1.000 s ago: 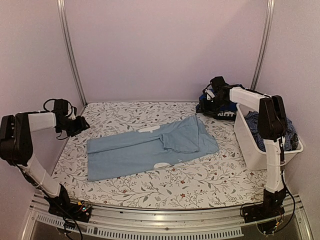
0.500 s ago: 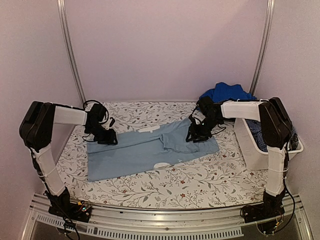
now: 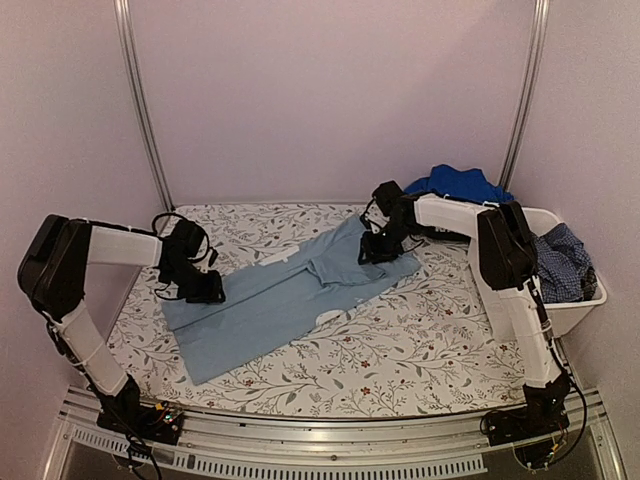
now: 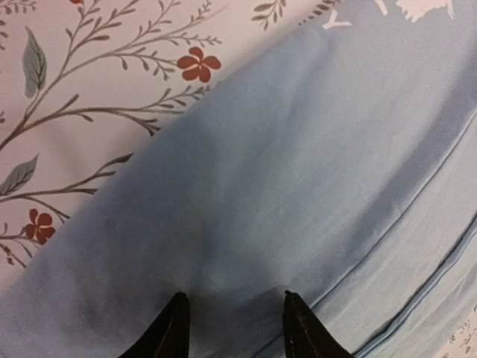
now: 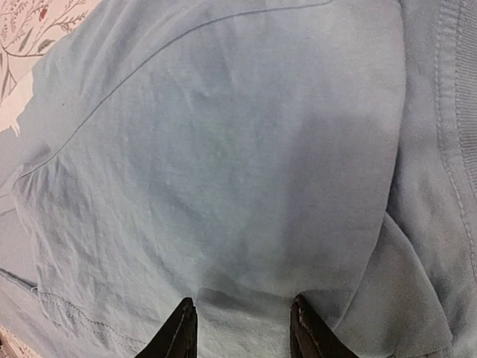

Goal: Fold and stack the mixed laundry pile
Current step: Rotate the rectangle-folded T-shirt at the center of the board.

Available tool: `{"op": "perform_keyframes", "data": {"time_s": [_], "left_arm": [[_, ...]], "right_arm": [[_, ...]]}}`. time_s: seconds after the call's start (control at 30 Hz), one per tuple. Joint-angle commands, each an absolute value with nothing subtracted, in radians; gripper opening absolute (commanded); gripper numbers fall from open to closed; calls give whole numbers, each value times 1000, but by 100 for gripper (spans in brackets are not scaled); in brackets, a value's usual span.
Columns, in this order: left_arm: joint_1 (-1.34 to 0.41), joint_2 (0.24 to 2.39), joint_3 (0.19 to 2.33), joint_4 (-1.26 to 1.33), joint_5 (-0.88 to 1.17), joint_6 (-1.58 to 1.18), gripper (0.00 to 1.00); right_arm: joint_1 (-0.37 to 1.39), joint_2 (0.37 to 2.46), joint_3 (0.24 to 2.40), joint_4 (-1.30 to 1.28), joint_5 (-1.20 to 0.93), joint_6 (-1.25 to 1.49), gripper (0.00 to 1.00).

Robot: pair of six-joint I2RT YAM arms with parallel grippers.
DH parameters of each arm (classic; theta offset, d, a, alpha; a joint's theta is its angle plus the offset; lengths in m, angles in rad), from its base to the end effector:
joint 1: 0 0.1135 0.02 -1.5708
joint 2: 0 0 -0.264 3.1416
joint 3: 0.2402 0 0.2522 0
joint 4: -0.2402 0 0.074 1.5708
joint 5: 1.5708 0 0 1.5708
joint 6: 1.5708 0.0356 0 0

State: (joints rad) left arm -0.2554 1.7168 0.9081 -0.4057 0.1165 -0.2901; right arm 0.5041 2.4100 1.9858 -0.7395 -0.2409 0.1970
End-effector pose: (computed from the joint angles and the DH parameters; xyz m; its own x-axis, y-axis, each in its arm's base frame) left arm 0.2980 -0.0821 0.1364 -0.9519 -0.0451 -0.3032 0.0187 0.9788 -0.2042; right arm 0.4402 0.2525 0.1440 -0.8965 -0.2775 -0.3454 -0.3837 0.8760 0.2923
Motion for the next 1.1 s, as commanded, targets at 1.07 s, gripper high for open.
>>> {"op": "perform_keyframes", "data": {"time_s": [1.07], "left_arm": [[-468, 1880, 1054, -841, -249, -239, 33]], "right_arm": [[588, 2409, 1921, -753, -249, 227, 26]]}}
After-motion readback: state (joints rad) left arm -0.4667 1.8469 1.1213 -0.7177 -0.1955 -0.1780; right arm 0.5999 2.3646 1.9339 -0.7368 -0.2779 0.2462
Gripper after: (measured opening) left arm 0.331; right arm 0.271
